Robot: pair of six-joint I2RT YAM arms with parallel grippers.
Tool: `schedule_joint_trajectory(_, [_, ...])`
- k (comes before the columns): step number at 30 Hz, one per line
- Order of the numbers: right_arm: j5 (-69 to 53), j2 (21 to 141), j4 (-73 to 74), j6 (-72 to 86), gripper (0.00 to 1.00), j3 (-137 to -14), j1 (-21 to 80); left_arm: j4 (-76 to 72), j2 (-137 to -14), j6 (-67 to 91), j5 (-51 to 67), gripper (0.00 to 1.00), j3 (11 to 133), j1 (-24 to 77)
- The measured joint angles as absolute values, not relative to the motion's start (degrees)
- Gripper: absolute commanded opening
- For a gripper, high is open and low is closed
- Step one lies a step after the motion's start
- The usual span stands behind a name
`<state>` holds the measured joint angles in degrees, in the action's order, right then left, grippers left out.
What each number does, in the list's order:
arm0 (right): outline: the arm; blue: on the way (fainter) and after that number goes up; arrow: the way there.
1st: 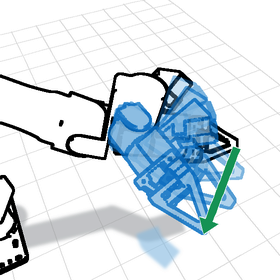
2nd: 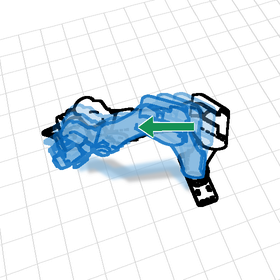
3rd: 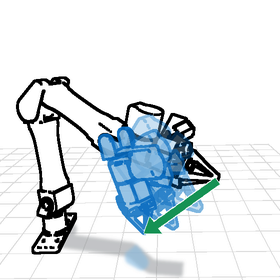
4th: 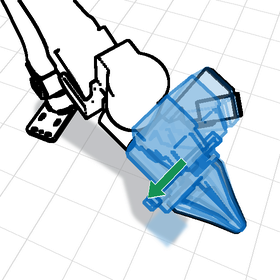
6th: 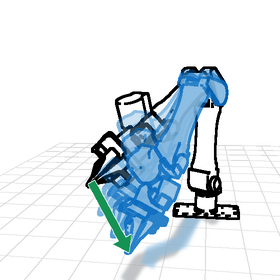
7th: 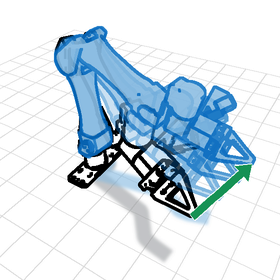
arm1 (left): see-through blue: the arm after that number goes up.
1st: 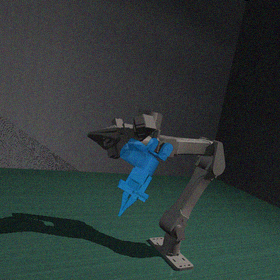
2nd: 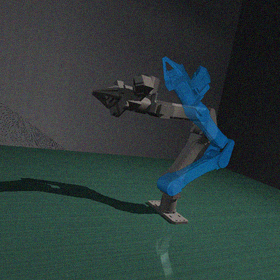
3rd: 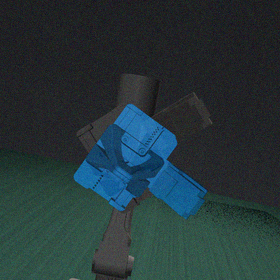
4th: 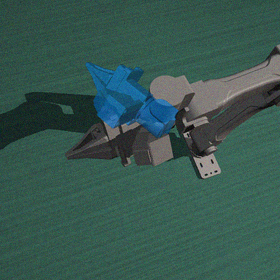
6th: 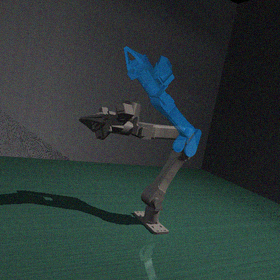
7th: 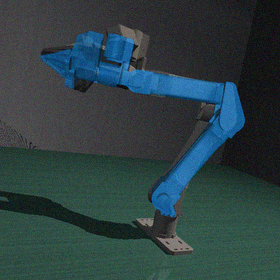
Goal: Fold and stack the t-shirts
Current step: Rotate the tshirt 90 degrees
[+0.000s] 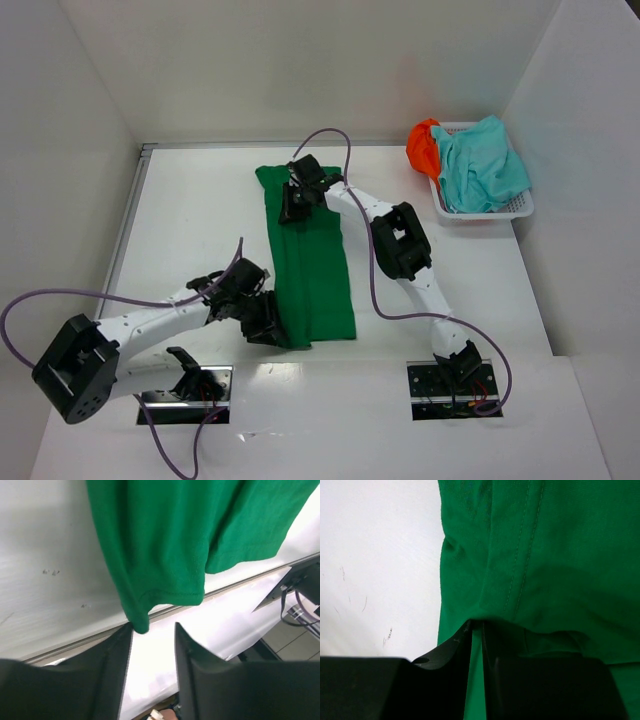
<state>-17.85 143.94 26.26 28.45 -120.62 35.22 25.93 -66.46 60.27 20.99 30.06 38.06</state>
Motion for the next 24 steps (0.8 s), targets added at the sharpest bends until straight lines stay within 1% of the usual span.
schedule_joint_trajectory(3, [-17.85, 143.96, 26.26, 28.45, 0.18, -120.62, 35.22, 27.05, -65.87, 60.69, 19.86, 0.51, 30.39, 38.09])
schedule_joint_trajectory(6, [-17.85, 143.96, 26.26, 28.45, 0.18, -120.62, 35.22, 28.12, -65.95, 60.42, 18.17, 0.41, 31.31, 38.09])
schedule_joint_trajectory(8, [-17.85, 143.96, 26.26, 28.45, 0.18, -120.62, 35.22, 28.36, -66.63, 60.14, 17.32, 0.36, 32.36, 38.09])
schedule_joint_trajectory(12, [-17.85, 143.96, 26.24, 28.45, 0.18, -120.62, 35.22, 28.69, -68.97, 59.86, 16.56, 0.36, 34.02, 38.57])
schedule_joint_trajectory(13, [-17.85, 143.96, 26.24, 28.45, 0.18, -120.62, 35.22, 29.10, -69.25, 59.83, 16.14, 0.42, 34.39, 38.87])
schedule_joint_trajectory(15, [-17.91, 143.96, 26.24, 28.45, 0.18, -120.62, 35.22, 30.44, -69.12, 59.55, 15.20, 0.50, 35.18, 39.44])
schedule_joint_trajectory(17, [-17.93, 143.96, 26.22, 28.45, 0.18, -120.62, 35.22, 31.14, -68.62, 59.51, 14.39, 0.56, 35.92, 39.77])
schedule_joint_trajectory(20, [-17.96, 143.96, 26.22, 28.45, 0.18, -120.62, 35.22, 31.38, -67.94, 59.61, 13.34, 0.57, 36.01, 39.83])
schedule_joint_trajectory(24, [-18.00, 143.96, 26.20, 28.45, 0.18, -120.62, 35.22, 31.33, -70.76, 59.29, 12.82, 0.57, 35.99, 40.05])
